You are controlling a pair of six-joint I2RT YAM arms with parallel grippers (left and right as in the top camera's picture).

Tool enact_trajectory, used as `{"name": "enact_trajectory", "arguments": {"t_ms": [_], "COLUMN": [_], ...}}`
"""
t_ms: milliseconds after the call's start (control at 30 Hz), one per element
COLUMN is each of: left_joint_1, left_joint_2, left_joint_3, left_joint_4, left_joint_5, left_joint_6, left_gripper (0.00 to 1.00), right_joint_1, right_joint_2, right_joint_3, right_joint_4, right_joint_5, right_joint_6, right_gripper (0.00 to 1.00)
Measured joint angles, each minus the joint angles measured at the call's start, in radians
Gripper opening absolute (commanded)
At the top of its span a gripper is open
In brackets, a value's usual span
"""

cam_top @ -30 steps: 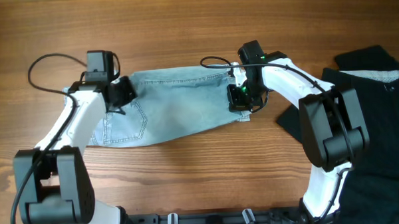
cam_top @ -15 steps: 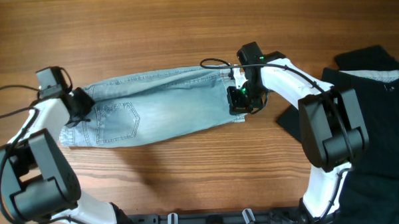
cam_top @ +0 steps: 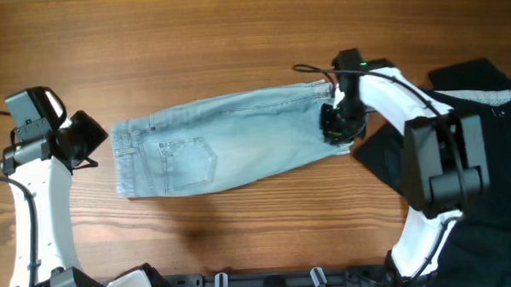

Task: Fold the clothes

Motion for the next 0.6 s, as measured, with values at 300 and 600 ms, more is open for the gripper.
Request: {"name": "enact_trajectory", "arguments": {"t_ms": [300, 600], "left_joint_1": [0.000, 0.000], "left_joint_2": [0.232, 0.398], "left_joint_3": [-0.003, -0.004], "left_joint_4": [0.034, 0.076], "left_joint_5": [0.008, 0.124], "left_joint_6": [0.045, 0.205], "left_gripper": [0.66, 0.71], "right_joint_1": [0.083, 0.209], "right_joint_2": [-0.353, -0.121], "right_joint_3": [0.000, 0.000], "right_joint_4": [0.079, 0.082], "right_joint_5": [-0.132, -0.170], "right_joint_6": [-0.190, -0.210], "right_gripper": [0.37, 0.36]}}
